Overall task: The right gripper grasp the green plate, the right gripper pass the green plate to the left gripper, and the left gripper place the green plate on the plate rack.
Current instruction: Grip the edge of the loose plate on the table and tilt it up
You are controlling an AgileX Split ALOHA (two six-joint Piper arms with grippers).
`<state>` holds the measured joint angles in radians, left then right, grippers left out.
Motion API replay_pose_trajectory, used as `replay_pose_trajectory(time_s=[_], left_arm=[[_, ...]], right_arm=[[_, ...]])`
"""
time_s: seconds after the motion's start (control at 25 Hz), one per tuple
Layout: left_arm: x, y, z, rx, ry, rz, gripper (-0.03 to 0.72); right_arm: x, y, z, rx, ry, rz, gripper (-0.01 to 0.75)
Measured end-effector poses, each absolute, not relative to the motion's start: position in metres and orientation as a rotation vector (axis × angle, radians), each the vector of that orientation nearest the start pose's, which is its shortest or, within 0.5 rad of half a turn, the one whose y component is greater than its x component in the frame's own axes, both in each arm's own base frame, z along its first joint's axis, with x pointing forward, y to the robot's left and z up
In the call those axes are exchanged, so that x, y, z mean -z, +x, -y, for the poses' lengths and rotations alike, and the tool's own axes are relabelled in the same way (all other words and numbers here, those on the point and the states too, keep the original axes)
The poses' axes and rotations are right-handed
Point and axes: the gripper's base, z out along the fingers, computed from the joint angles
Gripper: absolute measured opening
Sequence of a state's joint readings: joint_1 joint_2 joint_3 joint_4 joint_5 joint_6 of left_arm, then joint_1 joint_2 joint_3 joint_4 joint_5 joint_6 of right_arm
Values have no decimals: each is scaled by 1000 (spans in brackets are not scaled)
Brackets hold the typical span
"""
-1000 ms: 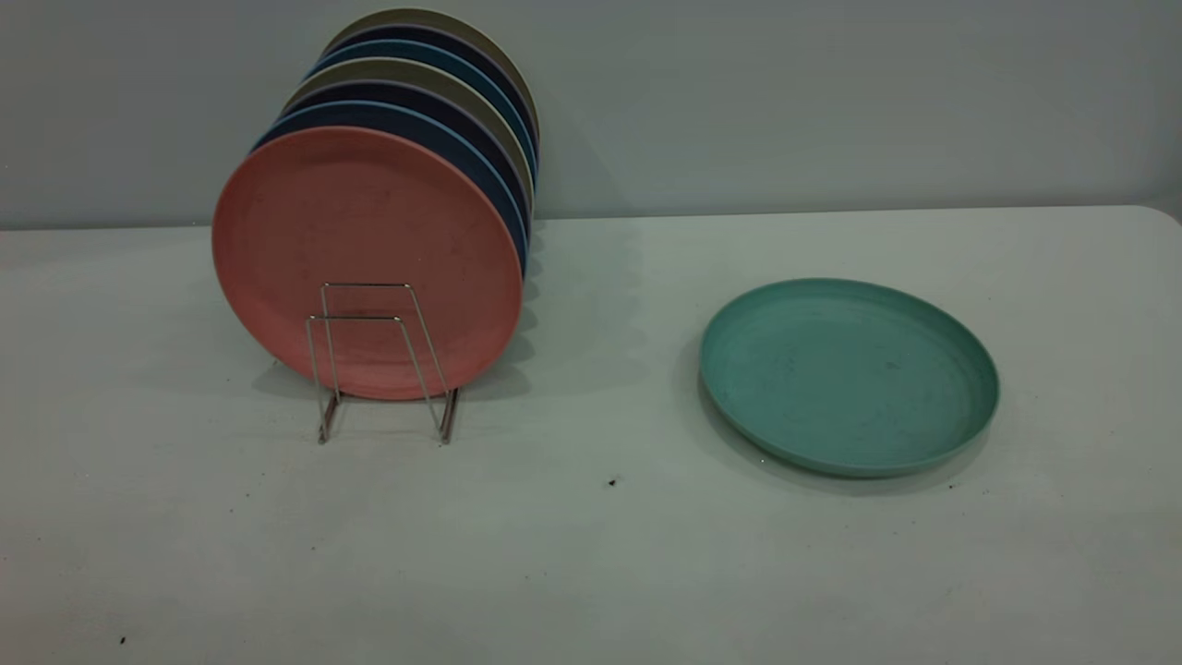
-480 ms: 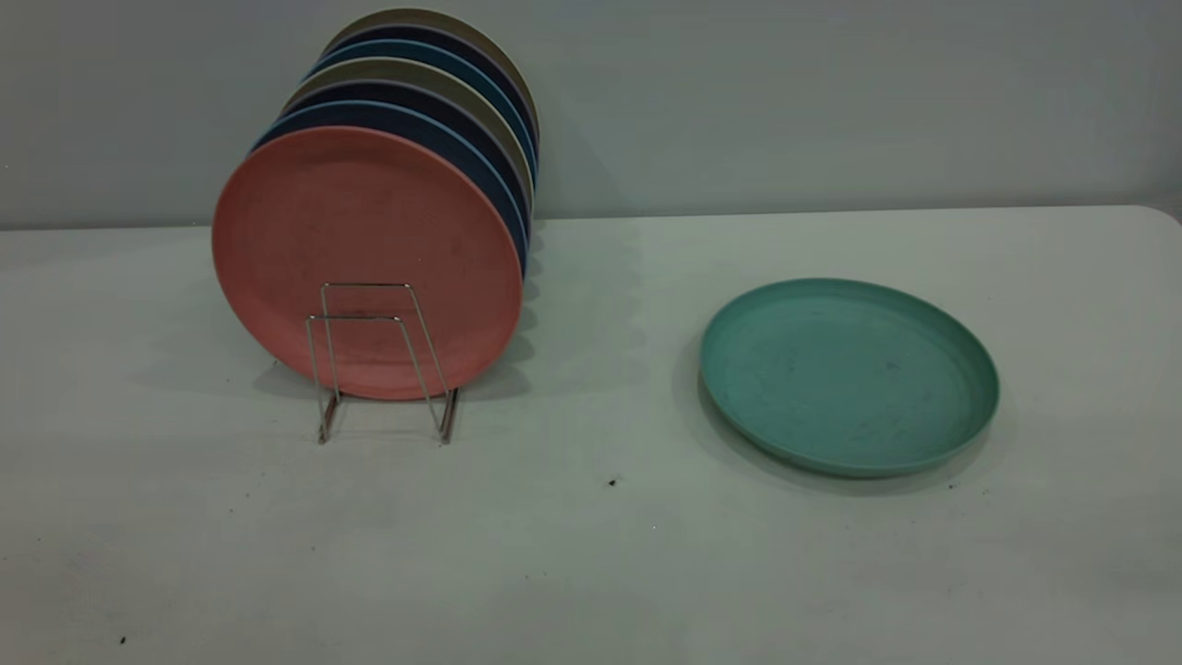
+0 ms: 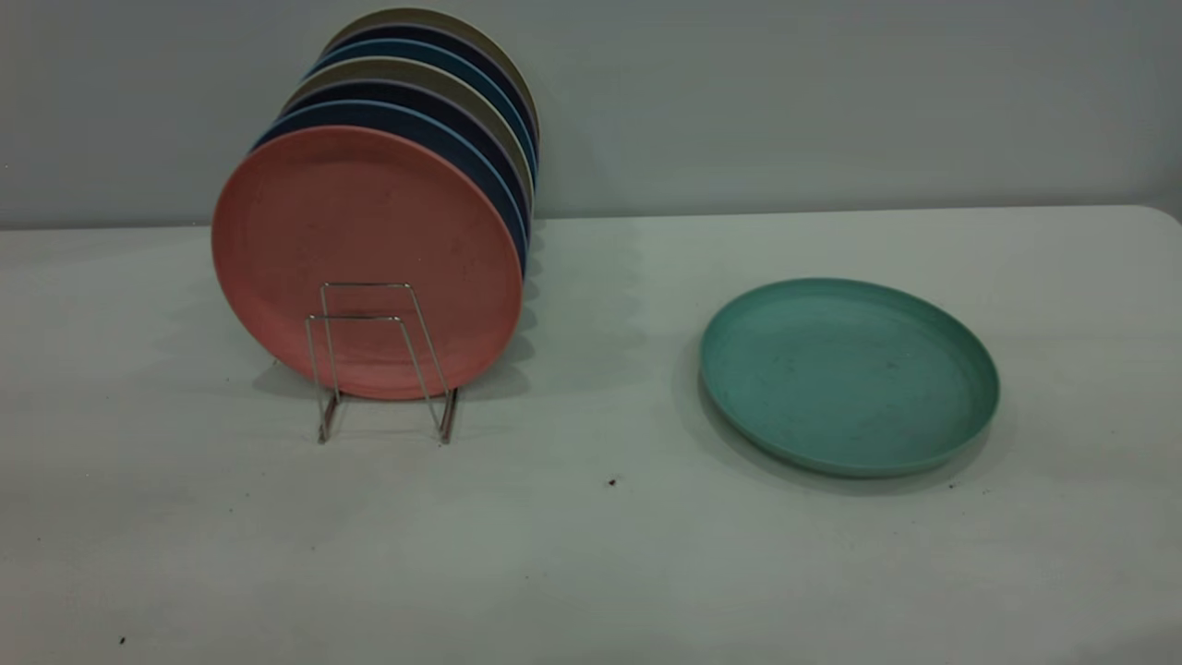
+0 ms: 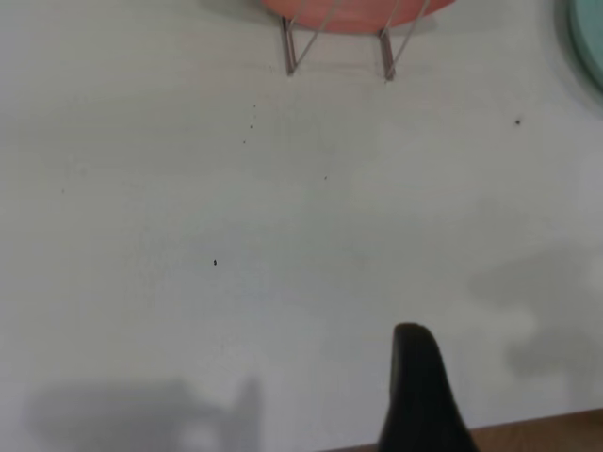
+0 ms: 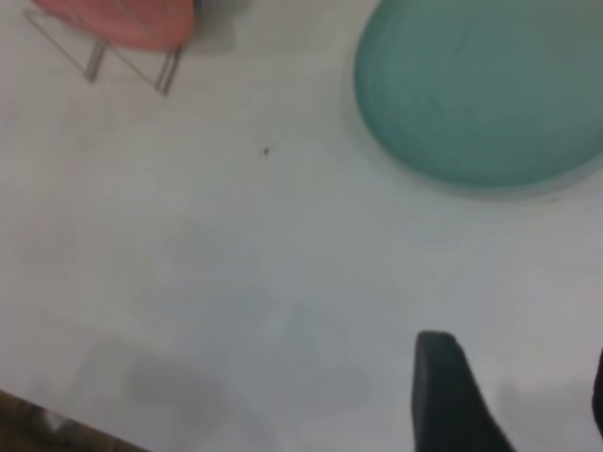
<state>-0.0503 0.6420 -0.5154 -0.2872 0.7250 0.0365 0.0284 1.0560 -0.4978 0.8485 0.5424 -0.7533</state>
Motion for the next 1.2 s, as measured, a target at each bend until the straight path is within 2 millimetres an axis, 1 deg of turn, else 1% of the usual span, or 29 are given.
replay_pose_trajectory(time_s=[0.12,0.24,0.4,0.52,0.64,0.8,0.96,1.04,1.2], left_arm=[[-272,119,23,333,-65,-2330,499],[-273,121,23,332,-69,-2320,499],[-273,123,22,330,-72,-2314,499],[-271,126,22,327,-77,-2319,499],[-267,132,23,328,-87,-2344,499],[-265,137,23,326,-92,-2357,499],[-265,138,22,324,-94,-2346,499],[-265,138,22,324,-95,-2344,499],[-265,138,22,325,-95,-2343,499]], right_arm=[[-199,212,-43,-541,-200,-2460,390],[-168,240,-46,-581,-201,-2528,390],[-137,275,-48,-622,-185,-2576,390],[-114,302,-43,-652,-143,-2614,390],[-97,329,-31,-714,-86,-2617,390],[-77,355,-10,-740,10,-2617,390],[-58,375,9,-737,107,-2617,390],[-53,383,17,-740,141,-2607,390],[-41,395,24,-744,167,-2609,390]])
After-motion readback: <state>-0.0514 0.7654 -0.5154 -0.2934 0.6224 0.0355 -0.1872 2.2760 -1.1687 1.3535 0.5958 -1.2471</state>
